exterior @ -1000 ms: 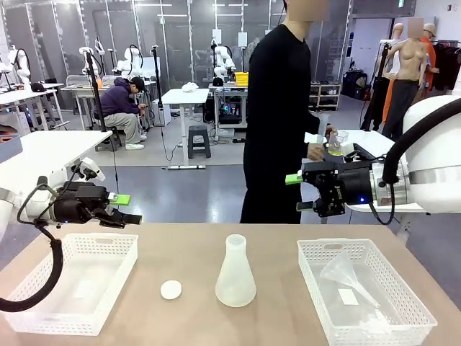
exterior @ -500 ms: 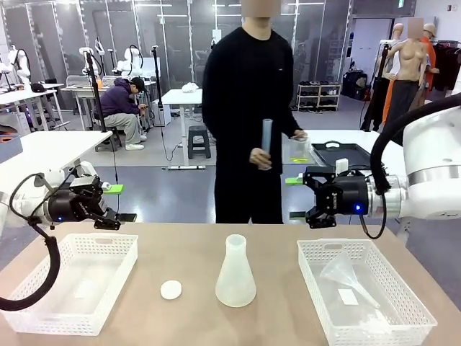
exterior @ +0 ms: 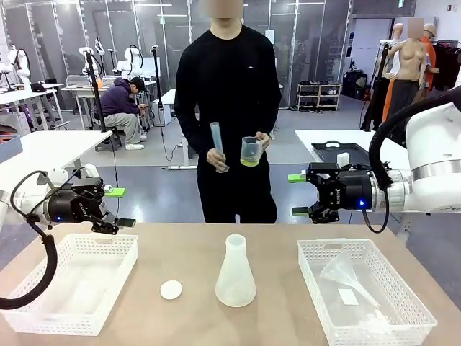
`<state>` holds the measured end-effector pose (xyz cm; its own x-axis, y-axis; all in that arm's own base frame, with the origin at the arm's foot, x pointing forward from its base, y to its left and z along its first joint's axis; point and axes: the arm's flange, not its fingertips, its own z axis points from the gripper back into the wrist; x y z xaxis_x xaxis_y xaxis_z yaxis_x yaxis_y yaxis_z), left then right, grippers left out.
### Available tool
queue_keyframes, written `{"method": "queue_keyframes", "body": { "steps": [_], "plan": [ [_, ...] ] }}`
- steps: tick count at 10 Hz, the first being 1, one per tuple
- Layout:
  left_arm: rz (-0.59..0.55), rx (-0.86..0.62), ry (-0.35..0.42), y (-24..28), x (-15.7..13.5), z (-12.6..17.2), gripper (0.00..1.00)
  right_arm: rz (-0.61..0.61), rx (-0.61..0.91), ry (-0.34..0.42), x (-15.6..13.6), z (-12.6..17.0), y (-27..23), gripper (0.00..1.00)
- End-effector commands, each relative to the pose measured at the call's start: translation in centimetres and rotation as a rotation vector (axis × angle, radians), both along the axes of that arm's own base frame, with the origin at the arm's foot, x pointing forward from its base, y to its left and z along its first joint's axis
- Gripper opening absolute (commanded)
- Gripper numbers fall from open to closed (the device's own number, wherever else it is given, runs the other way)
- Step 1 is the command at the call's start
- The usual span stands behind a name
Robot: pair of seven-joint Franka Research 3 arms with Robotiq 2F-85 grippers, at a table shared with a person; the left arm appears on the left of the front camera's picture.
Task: Prepare the solutions needed for the experiment.
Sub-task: Pick up the Plastic Funnel and insert it into the Big flask.
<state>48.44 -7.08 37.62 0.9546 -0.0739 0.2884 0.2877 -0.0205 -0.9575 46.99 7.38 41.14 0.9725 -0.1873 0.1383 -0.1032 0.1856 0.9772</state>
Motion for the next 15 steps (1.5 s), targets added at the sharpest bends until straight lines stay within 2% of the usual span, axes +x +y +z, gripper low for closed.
{"method": "queue_keyframes", "body": {
  "steps": [1, 3, 4, 6, 7, 8, 9, 10, 11, 12, 15],
  "plan": [
    [0.014, -0.020, -0.007, 0.0, 0.1, 0.2, 1.00, 0.003, 0.014, 0.031, -0.2, -0.6, 0.4, 1.00],
    [0.014, -0.020, -0.007, 0.0, 0.1, 0.2, 1.00, 0.002, -0.003, 0.006, -0.1, -0.2, 0.0, 1.00],
    [0.014, -0.020, -0.007, 0.0, 0.1, 0.2, 1.00, 0.112, -0.062, -0.101, 0.9, 0.8, -0.2, 1.00],
    [0.014, -0.020, -0.007, 0.0, 0.1, 0.2, 1.00, 0.333, -0.553, -0.316, 2.2, 4.0, 1.5, 1.00],
    [0.014, -0.020, -0.007, 0.0, 0.1, 0.2, 1.00, 0.394, -0.709, -0.378, 1.7, 5.7, 2.9, 1.00],
    [0.014, -0.020, -0.007, 0.0, 0.1, 0.2, 1.00, 0.450, -0.864, -0.478, 1.2, 6.6, 4.0, 1.00],
    [0.014, -0.020, -0.007, 0.0, 0.1, 0.2, 1.00, 0.461, -1.032, -0.517, 1.0, 6.9, 4.4, 1.00],
    [0.014, -0.020, -0.007, 0.0, 0.1, 0.2, 1.00, 0.514, -1.130, -0.552, 0.6, 7.0, 4.5, 1.00],
    [0.014, -0.020, -0.007, 0.0, 0.1, 0.2, 1.00, 0.530, -1.180, -0.555, 0.3, 6.7, 4.4, 1.00],
    [0.014, -0.020, -0.007, 0.0, 0.1, 0.2, 1.00, 0.522, -0.845, -0.400, 1.1, 7.8, 4.6, 1.00],
    [0.014, -0.020, -0.007, 0.0, 0.1, 0.2, 1.00, 0.522, -0.845, -0.400, 1.1, 7.8, 4.6, 1.00]
  ]
}}
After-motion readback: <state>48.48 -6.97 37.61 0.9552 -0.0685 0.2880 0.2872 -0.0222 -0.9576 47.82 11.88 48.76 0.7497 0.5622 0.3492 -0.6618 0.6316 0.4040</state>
